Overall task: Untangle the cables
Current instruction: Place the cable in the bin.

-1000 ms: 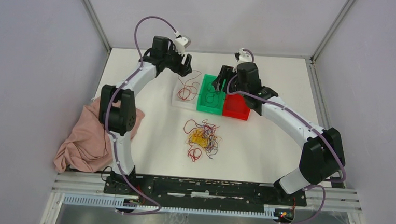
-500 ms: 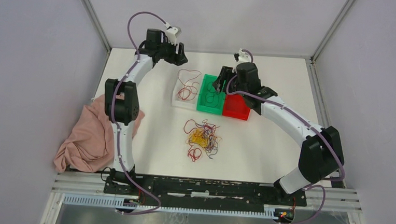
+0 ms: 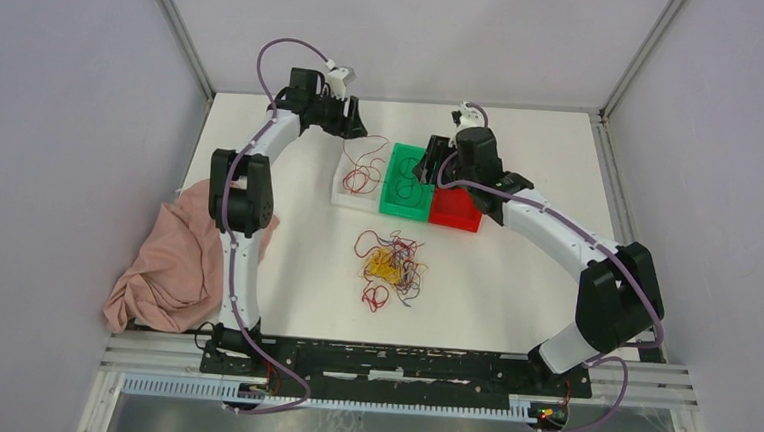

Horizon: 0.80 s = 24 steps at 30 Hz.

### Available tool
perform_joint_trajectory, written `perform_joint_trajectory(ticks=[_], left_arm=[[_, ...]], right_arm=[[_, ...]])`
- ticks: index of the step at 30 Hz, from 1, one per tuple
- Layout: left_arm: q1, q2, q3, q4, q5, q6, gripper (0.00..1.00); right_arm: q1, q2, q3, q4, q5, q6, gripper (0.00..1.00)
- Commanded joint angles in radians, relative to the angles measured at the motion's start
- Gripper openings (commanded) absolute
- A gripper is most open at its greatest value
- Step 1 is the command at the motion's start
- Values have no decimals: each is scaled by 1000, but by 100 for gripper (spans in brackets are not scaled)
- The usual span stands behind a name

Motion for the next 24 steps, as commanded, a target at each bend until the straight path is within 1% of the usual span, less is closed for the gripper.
perform_joint_trajectory(ticks=[1,14,19,24], left_arm=[[-2,9,42,30,31,-61,69],[0,16,24,54,19,-75,54],[-12,0,7,31,-6,11,47],[-31,-25,-17,28,-40,88,38]], right_arm=[[-6,-17,-8,68,-3,-8,59],[-17,-28,-25,74,-8,-8,56],[-21,-29,-30,83,-15,-2,55],[-25,-28,-34,91,-19,6,54]])
